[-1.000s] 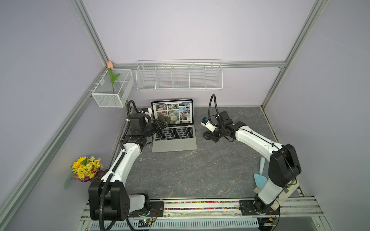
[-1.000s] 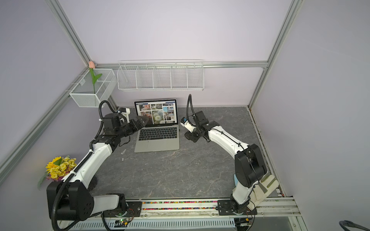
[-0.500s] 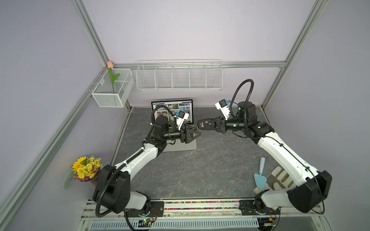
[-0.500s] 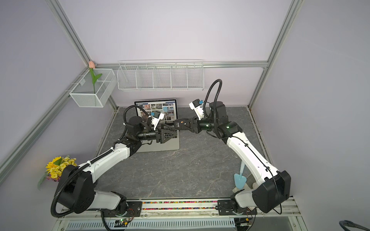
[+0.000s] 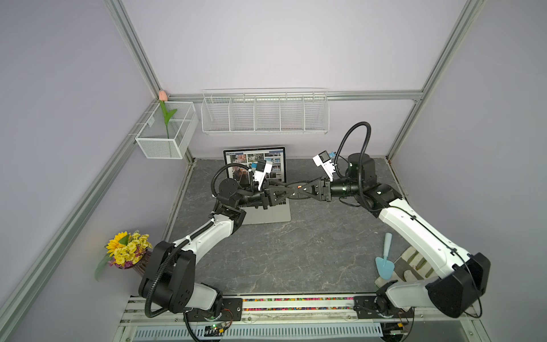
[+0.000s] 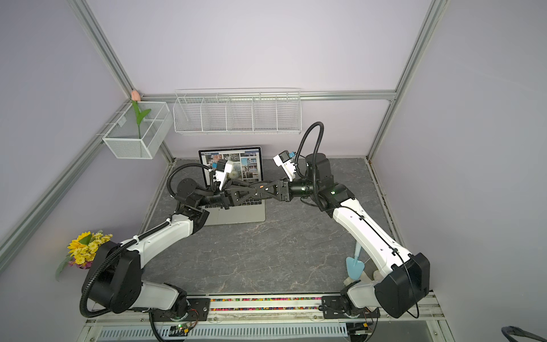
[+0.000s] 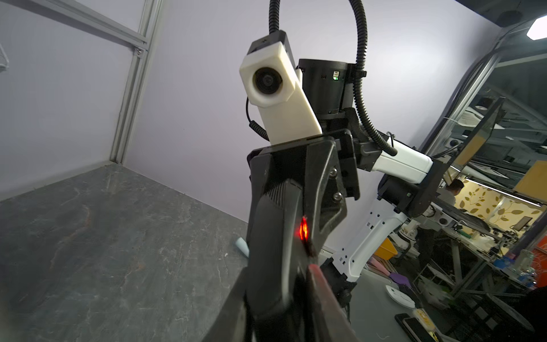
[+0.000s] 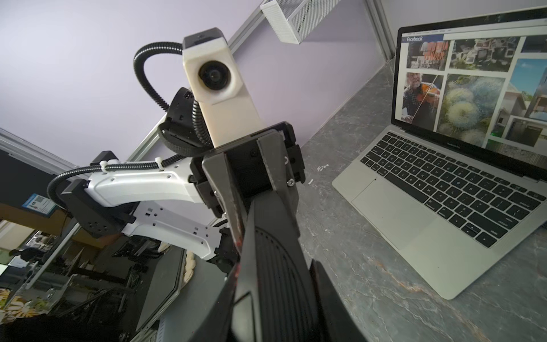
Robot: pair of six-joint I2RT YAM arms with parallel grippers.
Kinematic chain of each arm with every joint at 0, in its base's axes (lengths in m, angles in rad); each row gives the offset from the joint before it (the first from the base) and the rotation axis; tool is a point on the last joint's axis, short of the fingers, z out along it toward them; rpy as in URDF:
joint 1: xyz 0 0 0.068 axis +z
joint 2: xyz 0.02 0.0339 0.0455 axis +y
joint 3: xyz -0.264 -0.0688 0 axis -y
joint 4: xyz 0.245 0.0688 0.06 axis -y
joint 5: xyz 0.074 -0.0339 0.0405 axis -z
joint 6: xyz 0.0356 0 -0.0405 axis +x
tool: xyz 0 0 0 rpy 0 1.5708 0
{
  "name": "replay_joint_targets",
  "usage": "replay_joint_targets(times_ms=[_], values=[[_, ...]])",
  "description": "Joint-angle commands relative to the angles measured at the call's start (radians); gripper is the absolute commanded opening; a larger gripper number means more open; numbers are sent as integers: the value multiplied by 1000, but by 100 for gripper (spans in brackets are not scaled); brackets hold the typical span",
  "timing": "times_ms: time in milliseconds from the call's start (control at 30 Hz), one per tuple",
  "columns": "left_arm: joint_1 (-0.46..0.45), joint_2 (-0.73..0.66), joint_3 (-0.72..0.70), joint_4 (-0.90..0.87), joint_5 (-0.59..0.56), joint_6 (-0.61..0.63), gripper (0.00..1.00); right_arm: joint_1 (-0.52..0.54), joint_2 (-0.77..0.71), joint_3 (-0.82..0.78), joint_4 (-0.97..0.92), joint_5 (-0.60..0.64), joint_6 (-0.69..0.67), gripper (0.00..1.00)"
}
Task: Insert the wireless mouse receiver into the laptop
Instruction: Close the lid on the mouse.
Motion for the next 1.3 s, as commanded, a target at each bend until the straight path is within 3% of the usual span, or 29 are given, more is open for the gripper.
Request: replay_joint_targets(times_ms=[0, 333, 533, 733, 1000, 1167, 1267], values=[[-11, -48, 12, -1, 45, 24, 22, 5, 8, -19, 101, -25, 61, 7], [-38, -76, 68, -201, 40, 132, 18, 51, 57, -25, 213, 13, 82, 11], [-73, -90, 90, -208, 54, 139, 16, 92, 92, -22, 239, 50, 10, 16], [-106, -94, 112, -218, 67, 167, 0, 140, 137, -17, 292, 74, -21, 16], [-126, -89, 125, -202, 46, 157, 0, 168, 163, -66, 482, 177, 10, 15], [-123, -70, 122, -203, -9, 130, 0, 168, 189, -90, 737, 173, 124, 18], [-82, -68, 109, -193, -66, 98, 0, 161, 182, -70, 740, 151, 117, 26]])
